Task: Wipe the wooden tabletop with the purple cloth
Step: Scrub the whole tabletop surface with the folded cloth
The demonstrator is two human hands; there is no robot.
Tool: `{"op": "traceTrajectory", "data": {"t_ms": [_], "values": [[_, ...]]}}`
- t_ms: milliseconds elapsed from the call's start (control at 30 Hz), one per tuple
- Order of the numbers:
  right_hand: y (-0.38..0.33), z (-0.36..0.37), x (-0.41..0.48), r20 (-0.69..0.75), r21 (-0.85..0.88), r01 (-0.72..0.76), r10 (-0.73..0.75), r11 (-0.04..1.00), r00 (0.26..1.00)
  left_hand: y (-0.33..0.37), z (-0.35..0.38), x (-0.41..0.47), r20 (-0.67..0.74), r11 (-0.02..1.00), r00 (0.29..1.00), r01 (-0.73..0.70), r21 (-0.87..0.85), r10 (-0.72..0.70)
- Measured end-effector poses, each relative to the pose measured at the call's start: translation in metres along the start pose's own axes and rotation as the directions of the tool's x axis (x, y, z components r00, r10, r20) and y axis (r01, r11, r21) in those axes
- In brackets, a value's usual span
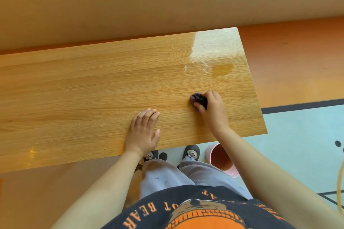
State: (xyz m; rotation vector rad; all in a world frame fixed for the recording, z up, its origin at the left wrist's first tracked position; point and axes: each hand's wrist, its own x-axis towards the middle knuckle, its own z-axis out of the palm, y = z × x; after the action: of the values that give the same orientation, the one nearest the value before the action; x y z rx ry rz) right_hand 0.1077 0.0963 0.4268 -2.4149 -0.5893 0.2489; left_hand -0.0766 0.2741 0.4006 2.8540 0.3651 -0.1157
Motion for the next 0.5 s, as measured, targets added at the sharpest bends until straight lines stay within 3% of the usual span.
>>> {"op": "traceTrajectory", "data": {"t_ms": [133,300,400,500], "values": [[0.057,-0.044,0.016,-0.18,-0.044,-0.191,0.181,0.981,0.967,0.0,0.001,0.0,0.005,1.0,1.0,-0.001,0.001,0.001],[0.104,-0.086,0.023,-0.347,-0.13,-0.458,0.392,0.879,0.852,-0.001,0.002,0.0,0.011,1.0,1.0,-0.002,0.012,0.002],[0.099,-0.076,0.027,-0.393,-0.118,-0.493,0.416,0.862,0.82,-0.001,0.002,-0.001,0.019,1.0,1.0,0.0,0.018,-0.001],[0.068,-0.054,0.033,-0.318,-0.102,-0.4,0.351,0.911,0.881,-0.001,0.001,-0.001,0.009,1.0,1.0,0.0,0.016,-0.001]]}}
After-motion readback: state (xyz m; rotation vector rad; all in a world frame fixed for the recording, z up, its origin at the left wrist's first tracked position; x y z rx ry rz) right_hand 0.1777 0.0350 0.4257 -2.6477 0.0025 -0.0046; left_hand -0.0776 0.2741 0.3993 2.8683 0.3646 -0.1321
